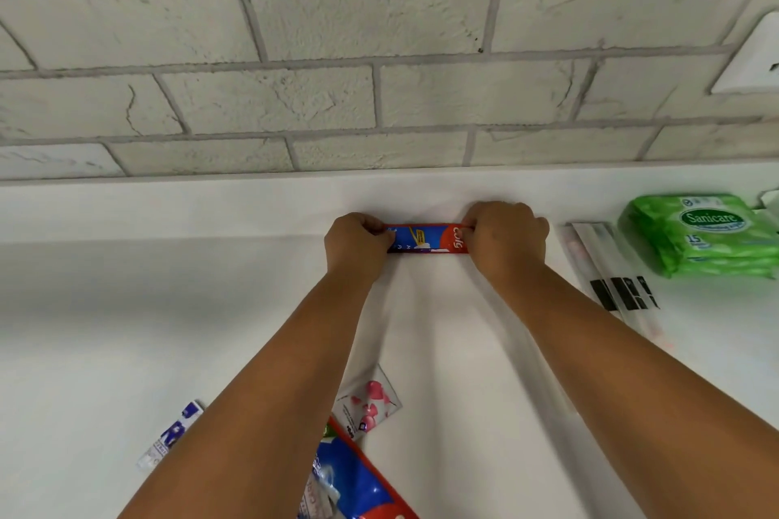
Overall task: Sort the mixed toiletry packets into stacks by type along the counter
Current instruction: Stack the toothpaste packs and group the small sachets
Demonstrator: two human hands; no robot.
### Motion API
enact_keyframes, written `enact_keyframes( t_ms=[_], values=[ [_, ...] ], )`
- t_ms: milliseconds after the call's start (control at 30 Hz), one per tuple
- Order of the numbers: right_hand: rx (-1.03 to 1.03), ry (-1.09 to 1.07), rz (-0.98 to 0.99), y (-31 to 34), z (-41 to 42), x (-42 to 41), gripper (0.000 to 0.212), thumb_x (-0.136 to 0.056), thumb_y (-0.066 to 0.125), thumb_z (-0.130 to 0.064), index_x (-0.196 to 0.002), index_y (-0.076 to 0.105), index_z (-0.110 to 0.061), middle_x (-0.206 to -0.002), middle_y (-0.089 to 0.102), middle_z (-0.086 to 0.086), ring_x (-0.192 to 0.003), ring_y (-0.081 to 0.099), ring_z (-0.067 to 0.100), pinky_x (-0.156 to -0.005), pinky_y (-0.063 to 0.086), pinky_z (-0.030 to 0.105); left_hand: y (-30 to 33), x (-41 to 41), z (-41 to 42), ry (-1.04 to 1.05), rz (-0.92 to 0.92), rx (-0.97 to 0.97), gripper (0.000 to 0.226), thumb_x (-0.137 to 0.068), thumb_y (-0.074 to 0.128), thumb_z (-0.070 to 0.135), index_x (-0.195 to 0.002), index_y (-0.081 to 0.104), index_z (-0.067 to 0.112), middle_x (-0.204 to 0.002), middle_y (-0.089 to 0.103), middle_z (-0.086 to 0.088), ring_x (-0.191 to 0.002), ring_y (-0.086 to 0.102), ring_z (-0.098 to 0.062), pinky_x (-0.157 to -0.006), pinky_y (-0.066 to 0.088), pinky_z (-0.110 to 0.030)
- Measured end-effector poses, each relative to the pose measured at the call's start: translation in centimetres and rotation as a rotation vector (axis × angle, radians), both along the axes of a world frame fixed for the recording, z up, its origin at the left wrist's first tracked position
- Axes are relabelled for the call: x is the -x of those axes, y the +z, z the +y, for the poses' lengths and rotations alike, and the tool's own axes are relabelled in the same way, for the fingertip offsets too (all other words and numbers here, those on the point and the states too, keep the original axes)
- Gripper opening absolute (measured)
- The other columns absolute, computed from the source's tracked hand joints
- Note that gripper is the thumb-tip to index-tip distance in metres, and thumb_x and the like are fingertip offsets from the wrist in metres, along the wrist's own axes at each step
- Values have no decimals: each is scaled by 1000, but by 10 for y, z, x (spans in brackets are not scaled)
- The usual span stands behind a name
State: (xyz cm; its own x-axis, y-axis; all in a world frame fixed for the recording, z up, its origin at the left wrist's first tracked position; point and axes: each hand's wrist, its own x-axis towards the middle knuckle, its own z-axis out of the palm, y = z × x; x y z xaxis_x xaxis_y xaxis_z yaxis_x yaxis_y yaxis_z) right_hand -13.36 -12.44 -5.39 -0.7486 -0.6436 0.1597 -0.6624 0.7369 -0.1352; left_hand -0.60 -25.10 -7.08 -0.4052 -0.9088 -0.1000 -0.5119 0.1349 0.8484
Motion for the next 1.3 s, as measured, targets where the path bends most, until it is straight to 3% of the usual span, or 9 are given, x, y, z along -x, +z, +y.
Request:
enact_keyframes(
  t_ms=[300, 433, 500, 600, 700, 800, 900, 1067, 1300],
  values=[
    [65, 65, 36, 16, 12, -21, 21, -92, 51, -28, -103, 66, -19, -99, 61, 6, -96, 49, 27, -74, 36, 33, 19, -20, 5, -4, -17, 47, 21, -86, 65, 27, -101, 66, 13, -98, 66, 0, -91, 61, -21, -81, 54, -36],
    [238, 154, -182, 30, 25, -54, 21, -92, 55, -27, -104, 65, -14, -102, 59, 11, -101, 51, 29, -76, 36, 29, 39, -55, 22, -44, -18, 96, 16, -88, 61, 29, -97, 66, 16, -92, 66, 3, -87, 62, -17, -66, 47, -26],
    [333, 194, -283, 34, 36, -78, 21, -88, 63, -25, -105, 67, -12, -101, 62, 10, -99, 55, 26, -73, 30, 21, 47, -76, 38, -73, -13, 98, 16, -89, 60, 29, -96, 67, 16, -91, 65, 5, -86, 60, -15, -67, 44, -23],
    [423, 232, -435, 41, 59, -123, 24, -84, 70, -23, -105, 69, -12, -99, 67, 6, -84, 58, 18, -75, 36, 18, 52, -111, 62, -128, -20, 91, 18, -90, 61, 31, -96, 67, 15, -93, 66, 5, -86, 61, -13, -70, 44, -22],
    [396, 208, -571, 41, 83, -165, 25, -84, 71, -26, -107, 68, -17, -100, 66, 0, -83, 60, 11, -79, 46, 19, 48, -147, 80, -186, -66, 108, 16, -90, 62, 28, -94, 69, 15, -93, 68, 4, -86, 61, -12, -67, 43, -18],
    [338, 206, -581, 33, 106, -196, 22, -87, 67, -29, -108, 66, -20, -102, 66, -3, -83, 60, 7, -70, 44, 11, 38, -176, 94, -213, -156, 147, 17, -90, 62, 32, -95, 69, 16, -97, 69, 3, -85, 61, -10, -65, 41, -13],
    [290, 178, -610, 21, 124, -219, 25, -91, 62, -28, -113, 64, -18, -108, 66, -1, -83, 57, 4, -61, 39, 5, 27, -196, 107, -244, -308, 170, 35, -89, 61, 42, -115, 63, 18, -113, 63, -1, -95, 58, -11, -78, 46, -20],
    [168, 219, -538, 5, 141, -246, 40, -94, 57, -31, -131, 53, -18, -126, 52, 3, -109, 55, 12, -89, 43, 16, 18, -208, 128, -279, -506, 272, 65, -84, 60, 58, -136, 48, 21, -132, 50, -4, -120, 48, -19, -96, 45, -32],
    [163, 203, -491, -4, 149, -257, 48, -92, 57, -39, -134, 51, -19, -129, 48, 2, -113, 53, 10, -96, 44, 19, 20, -209, 141, -234, -512, 305, 59, -80, 69, 53, -128, 50, 24, -128, 53, 0, -117, 48, -16, -91, 46, -29]
  ],
)
